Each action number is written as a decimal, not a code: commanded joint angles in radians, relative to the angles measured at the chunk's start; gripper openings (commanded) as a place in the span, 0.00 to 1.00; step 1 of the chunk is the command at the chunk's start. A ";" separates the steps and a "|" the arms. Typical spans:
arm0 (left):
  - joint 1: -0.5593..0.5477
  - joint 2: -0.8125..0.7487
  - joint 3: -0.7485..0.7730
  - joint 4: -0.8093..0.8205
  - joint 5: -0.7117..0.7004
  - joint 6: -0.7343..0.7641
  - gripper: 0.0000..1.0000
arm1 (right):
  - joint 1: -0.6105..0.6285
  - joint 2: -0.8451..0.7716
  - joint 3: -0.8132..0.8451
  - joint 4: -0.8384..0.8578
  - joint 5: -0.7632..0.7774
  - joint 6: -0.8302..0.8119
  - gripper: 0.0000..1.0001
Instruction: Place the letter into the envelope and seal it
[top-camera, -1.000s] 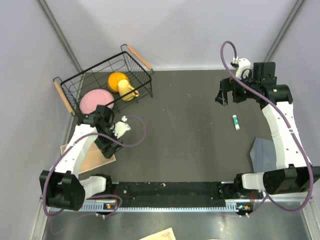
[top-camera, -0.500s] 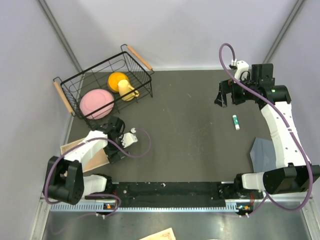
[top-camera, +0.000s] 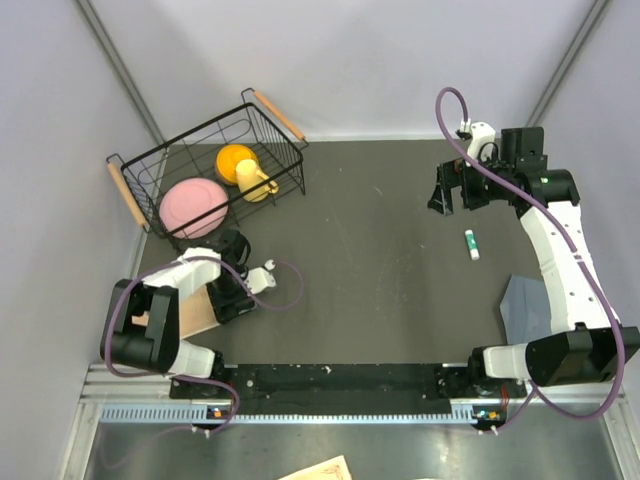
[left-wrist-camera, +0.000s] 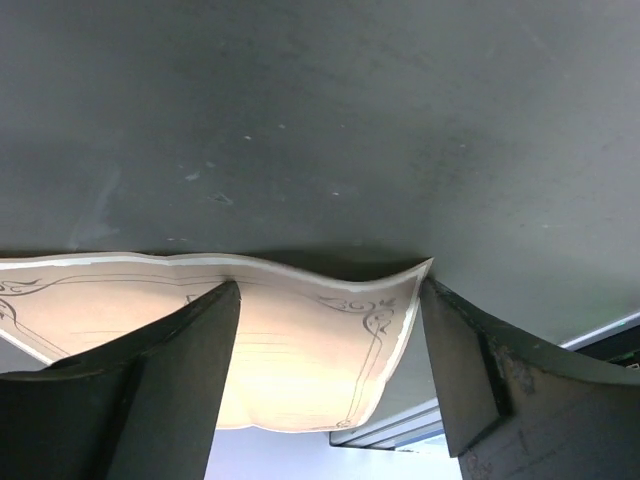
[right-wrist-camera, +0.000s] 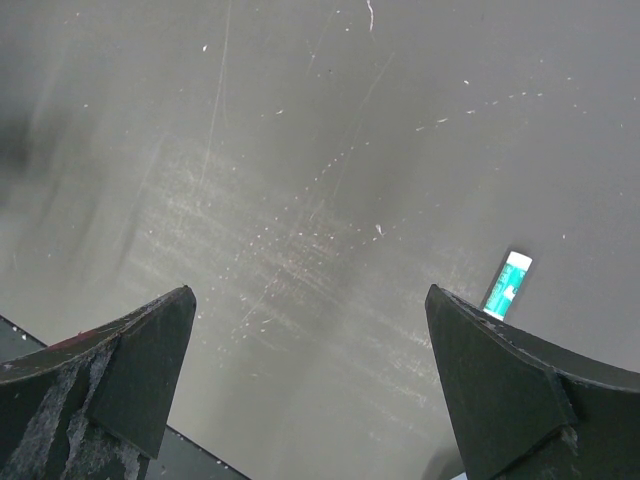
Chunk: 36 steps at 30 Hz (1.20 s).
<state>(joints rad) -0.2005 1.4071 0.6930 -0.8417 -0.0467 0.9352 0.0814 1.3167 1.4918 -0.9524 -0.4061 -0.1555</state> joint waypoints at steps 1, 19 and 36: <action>0.027 0.090 -0.003 0.098 0.042 0.065 0.70 | 0.006 0.001 0.024 0.011 -0.005 -0.009 0.99; 0.020 -0.054 0.129 -0.080 0.227 0.039 0.12 | 0.006 0.012 0.012 0.007 -0.022 -0.010 0.99; -0.392 -0.206 0.514 -0.215 0.595 -0.153 0.00 | 0.070 -0.008 -0.168 0.118 -0.456 0.052 0.99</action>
<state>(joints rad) -0.5522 1.1877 1.0786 -1.0122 0.3500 0.8272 0.0994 1.4048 1.3777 -0.9348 -0.6857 -0.0479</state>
